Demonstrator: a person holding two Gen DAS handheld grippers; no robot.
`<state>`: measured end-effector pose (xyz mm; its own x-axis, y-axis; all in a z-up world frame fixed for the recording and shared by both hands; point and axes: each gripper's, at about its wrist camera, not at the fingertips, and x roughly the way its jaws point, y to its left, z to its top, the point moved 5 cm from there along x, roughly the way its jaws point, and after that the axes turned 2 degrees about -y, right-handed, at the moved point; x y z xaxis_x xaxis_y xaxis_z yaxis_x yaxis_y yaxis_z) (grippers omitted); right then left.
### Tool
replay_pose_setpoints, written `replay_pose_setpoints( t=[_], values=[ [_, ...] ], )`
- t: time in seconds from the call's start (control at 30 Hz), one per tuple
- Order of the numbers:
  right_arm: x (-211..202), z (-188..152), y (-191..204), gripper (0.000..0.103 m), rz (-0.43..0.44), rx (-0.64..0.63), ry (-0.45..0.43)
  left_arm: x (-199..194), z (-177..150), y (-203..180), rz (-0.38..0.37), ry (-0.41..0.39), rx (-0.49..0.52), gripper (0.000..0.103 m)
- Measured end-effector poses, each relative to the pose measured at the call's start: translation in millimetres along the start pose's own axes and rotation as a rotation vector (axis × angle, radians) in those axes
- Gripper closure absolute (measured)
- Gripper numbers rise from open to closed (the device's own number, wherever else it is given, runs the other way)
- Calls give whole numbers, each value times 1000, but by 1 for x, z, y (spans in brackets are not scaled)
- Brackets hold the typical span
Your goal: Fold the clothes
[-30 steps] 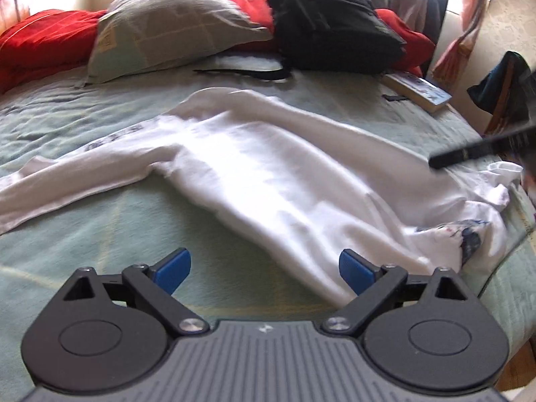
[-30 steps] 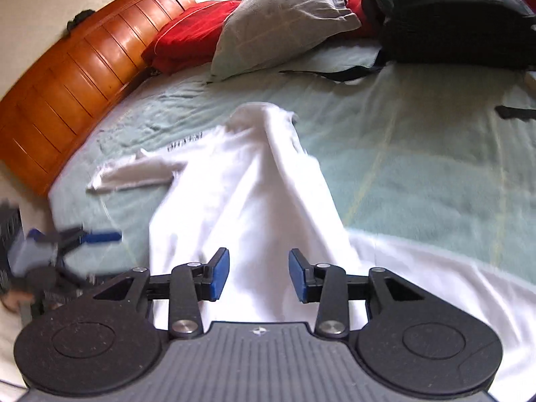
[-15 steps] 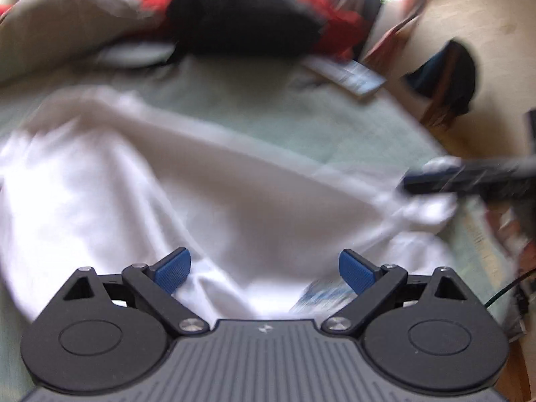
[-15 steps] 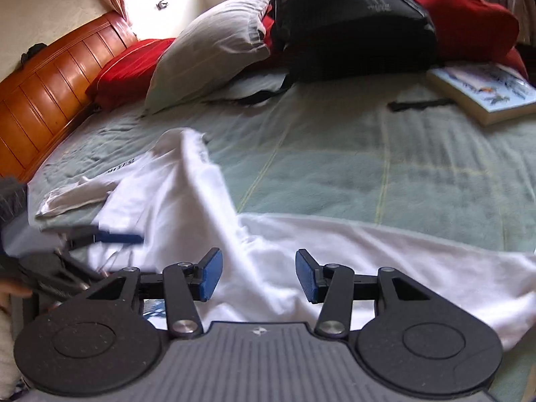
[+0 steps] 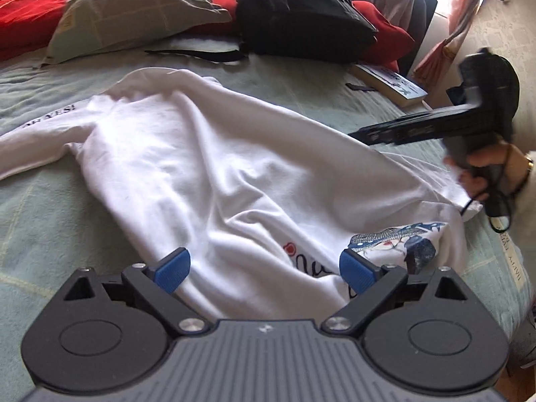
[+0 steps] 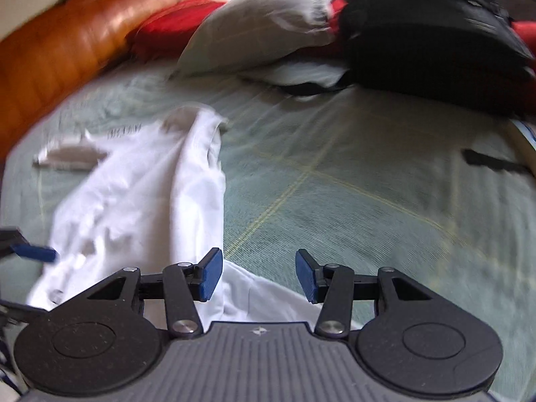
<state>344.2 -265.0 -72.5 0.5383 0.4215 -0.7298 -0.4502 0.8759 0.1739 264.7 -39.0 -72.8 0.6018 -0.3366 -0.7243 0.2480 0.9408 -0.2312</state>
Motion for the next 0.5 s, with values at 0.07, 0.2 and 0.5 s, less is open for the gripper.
replay_pose_setpoints(
  t=[0.07, 0.2, 0.5],
  values=[
    [13, -4, 8, 49, 2, -37, 37, -2, -1, 1, 0, -4, -1, 7],
    [14, -19, 28, 48, -11, -128, 52, -3, -4, 3, 1, -4, 1, 7],
    [-17, -28, 35, 83, -14, -137, 18, -4, -6, 2, 7, -8, 14, 7]
  ],
)
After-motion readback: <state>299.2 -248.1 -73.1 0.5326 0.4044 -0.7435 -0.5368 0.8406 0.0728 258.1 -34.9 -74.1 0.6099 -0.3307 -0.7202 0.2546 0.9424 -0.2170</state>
